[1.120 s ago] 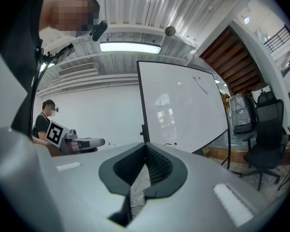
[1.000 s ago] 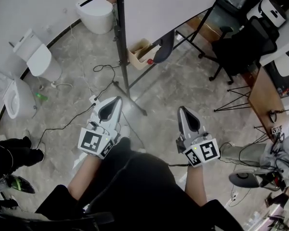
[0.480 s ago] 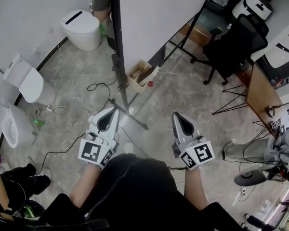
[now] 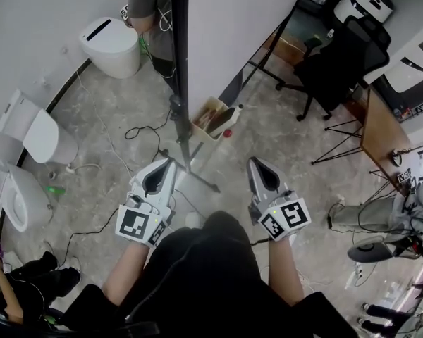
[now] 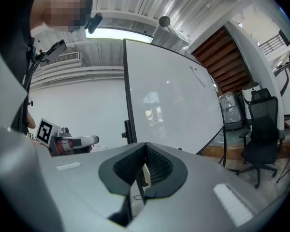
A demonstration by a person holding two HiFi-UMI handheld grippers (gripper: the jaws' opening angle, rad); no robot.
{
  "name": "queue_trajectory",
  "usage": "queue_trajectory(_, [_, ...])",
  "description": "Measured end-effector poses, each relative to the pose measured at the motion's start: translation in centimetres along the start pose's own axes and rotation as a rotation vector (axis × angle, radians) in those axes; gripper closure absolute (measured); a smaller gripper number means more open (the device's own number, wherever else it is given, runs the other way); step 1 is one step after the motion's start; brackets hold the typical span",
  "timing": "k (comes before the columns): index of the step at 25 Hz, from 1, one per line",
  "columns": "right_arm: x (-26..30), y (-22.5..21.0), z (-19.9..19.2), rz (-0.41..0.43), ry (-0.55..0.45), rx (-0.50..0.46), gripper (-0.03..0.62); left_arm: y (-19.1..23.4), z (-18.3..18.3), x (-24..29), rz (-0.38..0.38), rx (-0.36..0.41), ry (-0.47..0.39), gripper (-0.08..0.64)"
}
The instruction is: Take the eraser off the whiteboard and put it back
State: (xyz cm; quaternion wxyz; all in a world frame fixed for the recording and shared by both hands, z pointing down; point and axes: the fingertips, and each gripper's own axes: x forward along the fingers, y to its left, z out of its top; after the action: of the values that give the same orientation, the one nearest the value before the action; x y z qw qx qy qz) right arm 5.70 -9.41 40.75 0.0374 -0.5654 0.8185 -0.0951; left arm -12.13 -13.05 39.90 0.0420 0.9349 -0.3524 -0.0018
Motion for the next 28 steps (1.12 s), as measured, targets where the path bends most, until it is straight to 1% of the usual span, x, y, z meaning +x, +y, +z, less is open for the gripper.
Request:
queue_trajectory(3, [1.4,-0.7,-0.2,0.002,0.013,-0.003,0.583,0.4,0.1,0.5,0.004,-0.022,0.001,0.555])
queue_trajectory(6, [2.5,-1.5,-0.3,0.012,0.016,0.002,0.583,0.5,0.5,1.0,0.012,-0.020,-0.003,0.555])
queue_trajectory(10, [4.2,-2.5,-1.4,0.060,0.045,0.000,0.580,0.7,0.6,1.8,0.041,-0.007,-0.004,0.555])
queue_trajectory(12, [4.9,-3.0,-2.0,0.090,0.064,0.001,0.547,0.2,0.8,2.3,0.054,-0.006,0.000,0.555])
queue_trajectory(13, [5.2,-3.4,-2.1,0.101,0.069,0.003,0.541,-0.2,0.9,2.7,0.058,-0.004,0.002,0.555])
queue_trajectory(16, [6.4,-4.7,-2.6,0.122,0.079,0.016,0.504,-0.8,1.0,3.7,0.078,-0.001,0.012,0.555])
queue_trajectory(22, [8.8,-7.0,-4.8,0.169,0.129,0.038,0.408,-1.6,0.7,5.6,0.114,0.008,0.032,0.555])
queue_trajectory(28, [10.5,-8.1,-6.3,0.220,0.162,0.059,0.332,-2.0,0.5,6.5,0.161,0.021,0.044,0.555])
